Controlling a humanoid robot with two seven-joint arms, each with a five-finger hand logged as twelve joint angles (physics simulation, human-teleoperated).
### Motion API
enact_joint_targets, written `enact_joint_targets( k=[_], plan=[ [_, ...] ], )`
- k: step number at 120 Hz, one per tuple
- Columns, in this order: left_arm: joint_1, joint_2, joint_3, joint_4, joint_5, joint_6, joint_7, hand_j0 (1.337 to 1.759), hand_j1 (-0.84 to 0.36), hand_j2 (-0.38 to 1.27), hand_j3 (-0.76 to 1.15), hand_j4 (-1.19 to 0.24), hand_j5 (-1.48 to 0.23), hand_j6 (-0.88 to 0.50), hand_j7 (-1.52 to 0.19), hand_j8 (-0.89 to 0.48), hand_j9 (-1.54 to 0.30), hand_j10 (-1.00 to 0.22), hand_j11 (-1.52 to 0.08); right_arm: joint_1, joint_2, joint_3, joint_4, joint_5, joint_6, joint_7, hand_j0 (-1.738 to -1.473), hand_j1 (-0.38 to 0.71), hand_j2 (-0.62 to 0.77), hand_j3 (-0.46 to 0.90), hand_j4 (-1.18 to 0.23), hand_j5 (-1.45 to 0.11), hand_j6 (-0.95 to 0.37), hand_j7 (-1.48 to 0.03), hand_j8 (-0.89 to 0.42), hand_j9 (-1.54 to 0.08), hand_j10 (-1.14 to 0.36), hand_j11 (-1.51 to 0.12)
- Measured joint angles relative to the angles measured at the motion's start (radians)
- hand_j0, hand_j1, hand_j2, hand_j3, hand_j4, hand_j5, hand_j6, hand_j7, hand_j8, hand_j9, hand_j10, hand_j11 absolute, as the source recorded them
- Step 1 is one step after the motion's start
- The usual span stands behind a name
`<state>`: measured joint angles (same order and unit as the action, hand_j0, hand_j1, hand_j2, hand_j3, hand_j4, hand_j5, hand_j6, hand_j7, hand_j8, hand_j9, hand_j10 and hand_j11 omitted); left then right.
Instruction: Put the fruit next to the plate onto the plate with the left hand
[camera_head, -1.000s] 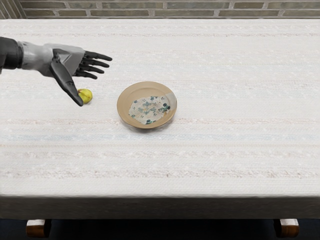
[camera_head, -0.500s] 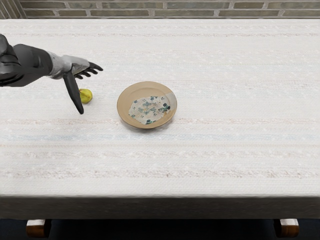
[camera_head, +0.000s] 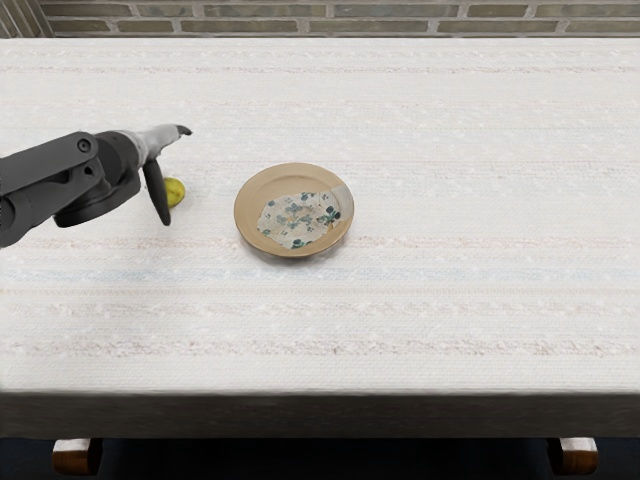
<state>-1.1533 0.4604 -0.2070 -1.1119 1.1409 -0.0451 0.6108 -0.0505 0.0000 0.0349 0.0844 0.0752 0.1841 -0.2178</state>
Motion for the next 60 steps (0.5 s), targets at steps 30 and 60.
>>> enact_joint_targets(
  k=[30, 60],
  plan=[
    [0.014, -0.026, 0.006, 0.035, 0.025, 0.038, 0.000, 1.658, 0.24, 0.02, 0.00, -0.10, -0.12, -0.10, -0.12, -0.10, -0.12, -0.10, -0.12, 0.000, 0.000, 0.000, 0.000, 0.000, 0.000, 0.000, -1.658, -0.35, 0.00, 0.00, 0.00, 0.00, 0.00, 0.00, 0.00, 0.00, 0.00, 0.00],
    [0.029, -0.078, 0.006, 0.125, 0.027, 0.049, 0.000, 1.658, 0.13, 0.04, 0.00, -0.19, -0.24, -0.19, -0.24, -0.19, -0.24, -0.19, -0.24, 0.000, 0.000, 0.000, 0.000, 0.000, 0.000, 0.000, -1.658, -0.35, 0.00, 0.00, 0.00, 0.00, 0.00, 0.00, 0.00, 0.00, 0.00, 0.00]
  ],
)
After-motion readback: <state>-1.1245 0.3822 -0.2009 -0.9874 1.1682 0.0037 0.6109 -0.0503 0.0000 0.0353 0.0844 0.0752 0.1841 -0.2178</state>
